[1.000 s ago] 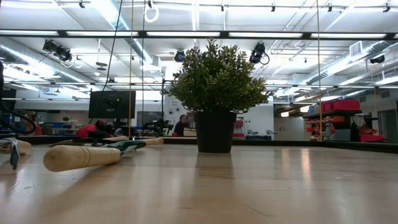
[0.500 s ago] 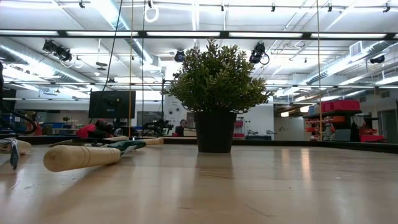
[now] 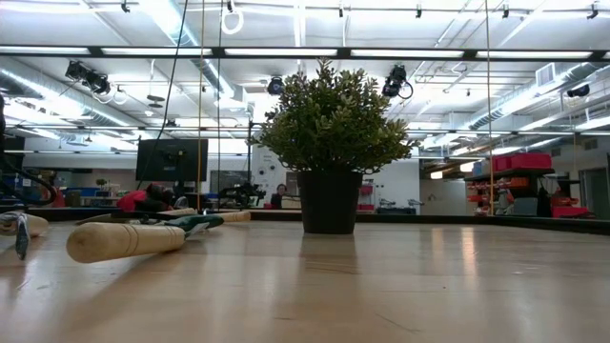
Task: Pick & Place Garden tools in Gardening bag
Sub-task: Put the green spray bottle into the white gardening bag
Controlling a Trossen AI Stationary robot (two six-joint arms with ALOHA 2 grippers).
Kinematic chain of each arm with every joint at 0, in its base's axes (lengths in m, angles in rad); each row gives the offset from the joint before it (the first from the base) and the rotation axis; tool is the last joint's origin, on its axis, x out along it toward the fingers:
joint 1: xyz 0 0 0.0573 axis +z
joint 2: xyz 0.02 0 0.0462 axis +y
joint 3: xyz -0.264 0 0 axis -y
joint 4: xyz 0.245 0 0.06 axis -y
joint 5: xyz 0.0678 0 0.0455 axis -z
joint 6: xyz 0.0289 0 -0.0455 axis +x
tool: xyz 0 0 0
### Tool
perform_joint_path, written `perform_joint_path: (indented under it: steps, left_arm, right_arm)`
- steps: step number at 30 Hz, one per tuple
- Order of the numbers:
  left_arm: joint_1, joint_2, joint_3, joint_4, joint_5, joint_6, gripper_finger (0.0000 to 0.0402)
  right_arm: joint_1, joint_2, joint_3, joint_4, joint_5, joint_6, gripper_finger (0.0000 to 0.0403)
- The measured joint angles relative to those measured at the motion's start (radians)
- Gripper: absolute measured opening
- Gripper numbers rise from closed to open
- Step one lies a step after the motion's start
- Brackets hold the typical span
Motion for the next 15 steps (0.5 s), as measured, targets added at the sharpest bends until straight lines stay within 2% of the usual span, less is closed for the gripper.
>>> perform_joint_path:
  steps: [15]
  left_arm:
    - [0.0, 0.0, 0.0, 0.001, 0.0, -0.001, 0.0001]
  right_arm:
    - [0.0, 0.0, -0.008, 0.007, -0.034, 0.052, 0.0069]
